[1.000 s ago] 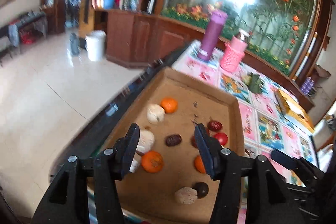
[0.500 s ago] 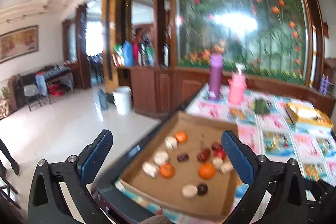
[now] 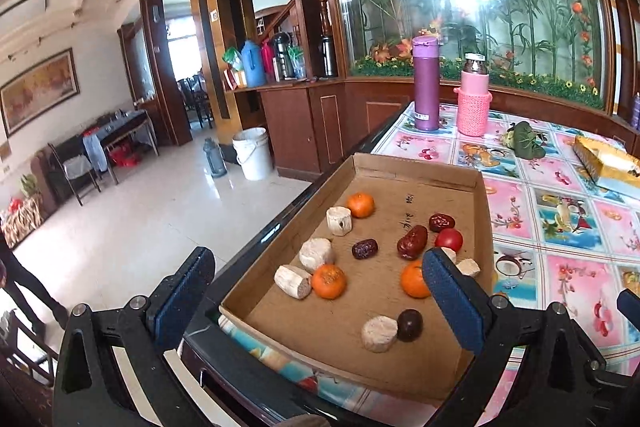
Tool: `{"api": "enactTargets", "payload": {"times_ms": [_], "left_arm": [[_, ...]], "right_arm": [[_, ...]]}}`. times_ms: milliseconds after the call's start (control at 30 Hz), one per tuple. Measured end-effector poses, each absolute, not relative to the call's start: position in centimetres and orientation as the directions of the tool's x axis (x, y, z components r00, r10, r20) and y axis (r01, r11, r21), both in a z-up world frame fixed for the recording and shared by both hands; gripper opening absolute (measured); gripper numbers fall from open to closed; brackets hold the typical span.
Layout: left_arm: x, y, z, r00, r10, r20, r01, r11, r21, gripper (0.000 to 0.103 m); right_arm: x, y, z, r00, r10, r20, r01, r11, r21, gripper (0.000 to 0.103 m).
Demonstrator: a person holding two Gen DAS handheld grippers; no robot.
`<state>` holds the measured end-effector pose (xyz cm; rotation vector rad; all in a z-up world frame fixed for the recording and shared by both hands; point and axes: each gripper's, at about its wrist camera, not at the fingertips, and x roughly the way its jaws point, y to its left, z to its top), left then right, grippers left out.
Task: Organize fruits
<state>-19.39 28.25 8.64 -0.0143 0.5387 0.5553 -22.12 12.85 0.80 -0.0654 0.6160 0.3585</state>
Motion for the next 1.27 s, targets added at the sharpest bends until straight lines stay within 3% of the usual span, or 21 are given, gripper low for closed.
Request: {"api": "enactTargets", "payload": {"times_ms": [567,1267], "left_arm": [[-17.4,28.8,6.4,0.707,0.402,-0.582,-0.429,0.898,0.099,0.103],[-17.2,27.9,6.3,0.702,0.295,-0.648,-0.369,0.929,0.022,0.103]], "right_arm": [[-21.3,14.8,-0.8,0.727,0.292,-0.622,-0.364,0.931,0.012,0.09],[-22.2,15.3,-0.8,0.718,0.326,-0.616,-0.4,0.916,0.018,0.09]]}}
